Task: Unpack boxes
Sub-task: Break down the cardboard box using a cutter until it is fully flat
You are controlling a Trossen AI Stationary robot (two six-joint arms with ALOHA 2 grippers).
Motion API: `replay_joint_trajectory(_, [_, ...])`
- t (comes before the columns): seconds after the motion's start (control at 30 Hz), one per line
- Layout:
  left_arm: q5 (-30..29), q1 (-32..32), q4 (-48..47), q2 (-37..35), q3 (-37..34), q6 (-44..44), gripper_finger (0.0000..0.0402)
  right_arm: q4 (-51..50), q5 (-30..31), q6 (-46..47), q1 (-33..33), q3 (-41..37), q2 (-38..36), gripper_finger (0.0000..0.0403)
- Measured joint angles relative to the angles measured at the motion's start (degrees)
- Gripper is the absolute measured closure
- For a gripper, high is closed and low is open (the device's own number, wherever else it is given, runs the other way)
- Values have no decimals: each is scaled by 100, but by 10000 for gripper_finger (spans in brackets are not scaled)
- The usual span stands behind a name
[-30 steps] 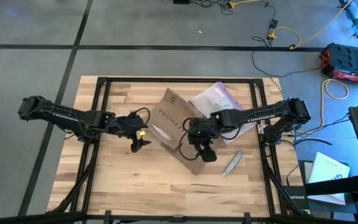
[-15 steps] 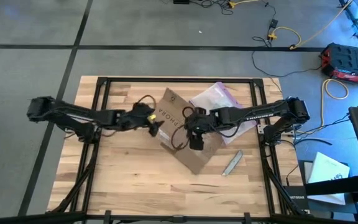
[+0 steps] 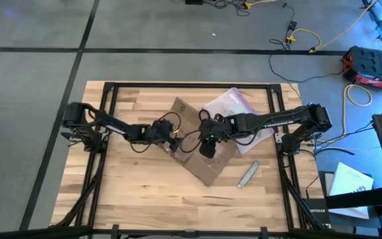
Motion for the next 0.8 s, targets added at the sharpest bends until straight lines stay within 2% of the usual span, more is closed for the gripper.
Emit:
replay_joint_trajectory(0.13, [65,-148,-250,-463,-336,147,48,53,4,-83,-4,1,-3,209])
replay_joint_trajectory(0.27, [180,-249,-556,-1134,-637,369,50,145,567,-489,-5,1,63,210])
replay_joint_trajectory(0.33, [252,-310,-654,-1488,-773,517,51,549,707,-772,-7,0,145,219])
replay_joint_trajectory(0.43, [257,-381,-662,-1936,-869,563,51,1299,600,-1256,-59,4,321,259])
replay_joint_trajectory(0.57, [194,-420,-554,-2239,-900,432,51,1950,144,-1917,-248,4,883,370])
replay_joint_trajectory(0.6, [173,-446,-514,-2240,-902,403,51,2053,148,-2037,-307,-1,1026,386])
replay_joint_trajectory(0.8, [149,-706,-296,-2273,-890,321,51,2668,728,-2225,-691,-4,1510,401])
